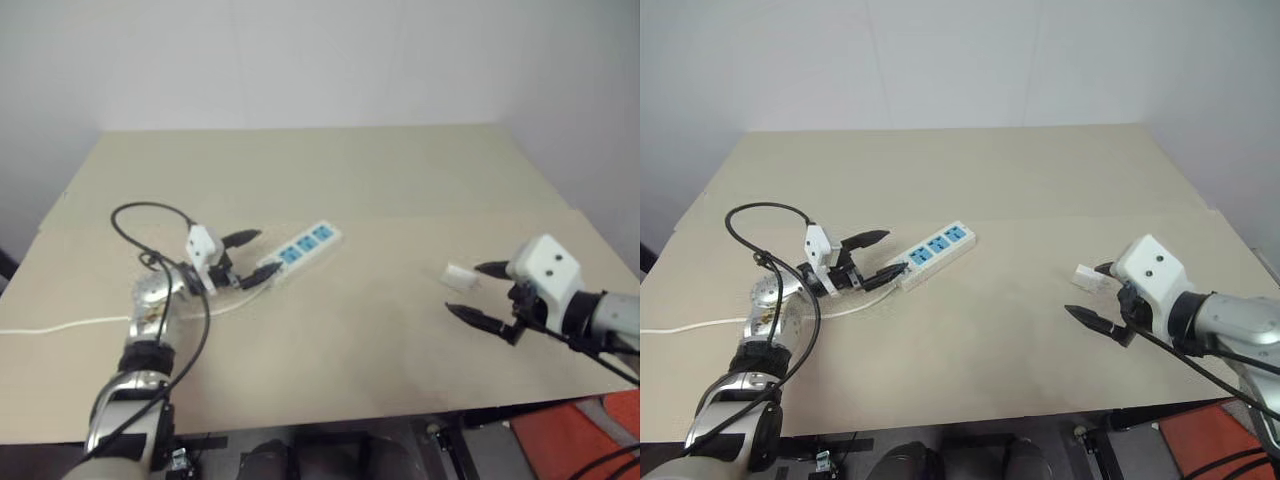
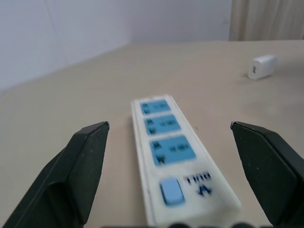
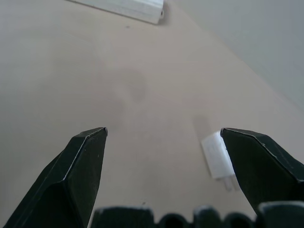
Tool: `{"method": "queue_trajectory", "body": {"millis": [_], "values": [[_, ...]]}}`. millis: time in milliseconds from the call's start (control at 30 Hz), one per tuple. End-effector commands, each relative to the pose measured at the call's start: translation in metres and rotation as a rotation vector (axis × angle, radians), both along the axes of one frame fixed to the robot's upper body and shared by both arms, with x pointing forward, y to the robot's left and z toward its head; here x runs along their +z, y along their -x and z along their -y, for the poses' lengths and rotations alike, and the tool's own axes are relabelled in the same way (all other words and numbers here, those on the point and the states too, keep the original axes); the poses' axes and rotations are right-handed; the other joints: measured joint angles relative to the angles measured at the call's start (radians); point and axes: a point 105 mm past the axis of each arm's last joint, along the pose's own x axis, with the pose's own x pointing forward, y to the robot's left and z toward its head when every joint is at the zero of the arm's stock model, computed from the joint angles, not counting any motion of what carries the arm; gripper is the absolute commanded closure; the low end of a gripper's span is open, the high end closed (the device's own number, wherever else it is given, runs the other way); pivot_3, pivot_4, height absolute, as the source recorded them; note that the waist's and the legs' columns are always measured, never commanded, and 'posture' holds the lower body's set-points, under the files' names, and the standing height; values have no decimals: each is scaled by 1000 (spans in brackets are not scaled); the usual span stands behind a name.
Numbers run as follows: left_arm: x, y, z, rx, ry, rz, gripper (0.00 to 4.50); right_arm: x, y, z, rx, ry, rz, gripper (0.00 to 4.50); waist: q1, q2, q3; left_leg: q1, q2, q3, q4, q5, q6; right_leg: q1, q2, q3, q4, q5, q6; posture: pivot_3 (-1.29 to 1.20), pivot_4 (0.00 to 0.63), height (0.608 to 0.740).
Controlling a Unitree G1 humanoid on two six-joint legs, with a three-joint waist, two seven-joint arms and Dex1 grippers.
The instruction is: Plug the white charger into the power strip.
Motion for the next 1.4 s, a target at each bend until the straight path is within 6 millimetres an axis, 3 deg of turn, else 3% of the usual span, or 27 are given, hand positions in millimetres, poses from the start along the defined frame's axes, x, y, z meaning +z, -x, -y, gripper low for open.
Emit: {"method": "queue_trajectory", "body": {"millis": [33, 567, 1400], "values": [[6, -3, 5, -26, -30, 51, 34, 19, 0, 0, -17, 15, 94, 0, 1, -2, 1, 0, 0, 0, 0, 0, 0, 0, 0, 0, 0, 0, 0, 0, 150, 740], [-14, -12, 19, 134, 15, 80, 34, 19, 1, 8, -63, 20, 118, 0, 3, -3, 1, -1, 1, -1, 1, -2, 3, 0, -1, 0, 0, 1, 1, 0, 150, 740], [-28, -6, 18, 156, 30, -20, 34, 11, 3, 12, -74, 63, 109, 0, 3, -3, 1, 0, 1, -1, 1, -2, 3, 0, -1, 1, 0, 1, 1, 0, 150, 740]]}}
